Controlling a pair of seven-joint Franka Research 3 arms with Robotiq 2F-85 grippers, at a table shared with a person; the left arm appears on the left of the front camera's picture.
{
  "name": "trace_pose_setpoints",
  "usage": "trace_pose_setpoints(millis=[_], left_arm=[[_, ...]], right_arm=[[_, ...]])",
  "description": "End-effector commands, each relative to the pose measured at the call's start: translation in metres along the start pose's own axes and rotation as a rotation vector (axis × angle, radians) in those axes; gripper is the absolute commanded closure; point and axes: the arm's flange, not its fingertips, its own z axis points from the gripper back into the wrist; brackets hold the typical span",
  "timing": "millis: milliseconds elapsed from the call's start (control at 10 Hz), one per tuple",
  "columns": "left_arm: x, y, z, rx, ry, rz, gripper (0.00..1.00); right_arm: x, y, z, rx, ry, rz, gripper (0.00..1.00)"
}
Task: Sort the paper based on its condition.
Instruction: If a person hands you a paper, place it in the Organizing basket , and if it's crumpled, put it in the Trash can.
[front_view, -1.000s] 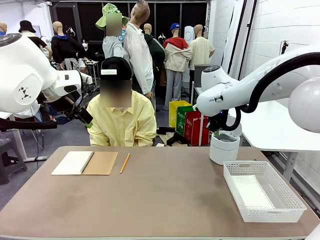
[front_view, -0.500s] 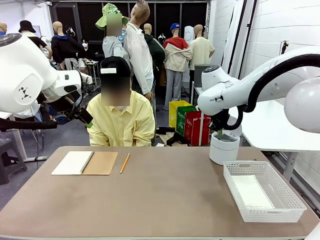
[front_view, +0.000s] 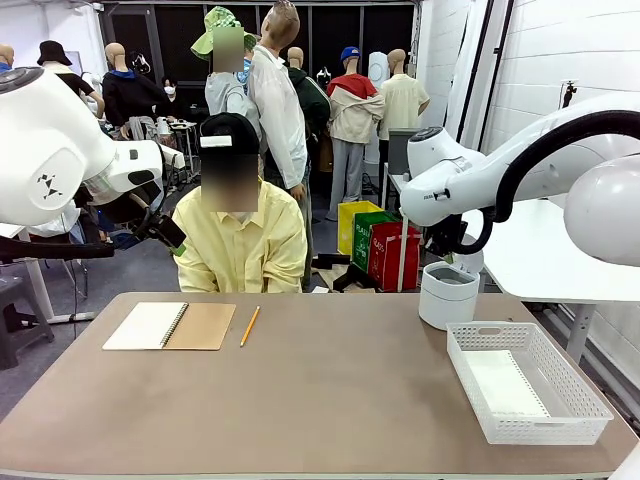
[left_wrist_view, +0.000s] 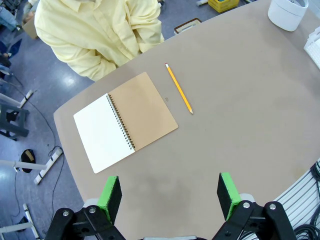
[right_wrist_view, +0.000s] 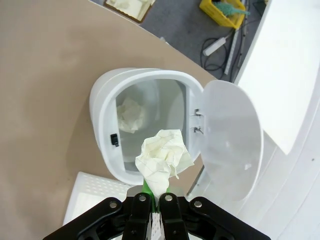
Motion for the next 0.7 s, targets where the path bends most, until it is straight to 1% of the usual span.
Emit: trace_pose_setpoints(millis=[0, 300, 400, 600], left_arm=[[-0.0004, 0.0004, 0.0007, -0.004, 0.006, 0.001, 0.00], [-0.0004, 0.0004, 0.0007, -0.004, 0.006, 0.001, 0.00], [-0.0004, 0.0004, 0.0007, -0.004, 0.006, 0.001, 0.00], [-0.0004, 0.0004, 0.0007, -0.004, 0.006, 0.001, 0.00]], right_arm=[[0.0131, -0.0036, -0.0031, -0.052, 0.030, -0.036, 1.00], [0.0172, -0.0046, -0.0039, -0.048, 0.038, -0.037, 1.00], [0.0177, -0.0056, -0.0042, -0.041, 0.043, -0.043, 0.95], [0.0195, -0.0088, -0.0077, -0.038, 0.061, -0.053, 0.55]])
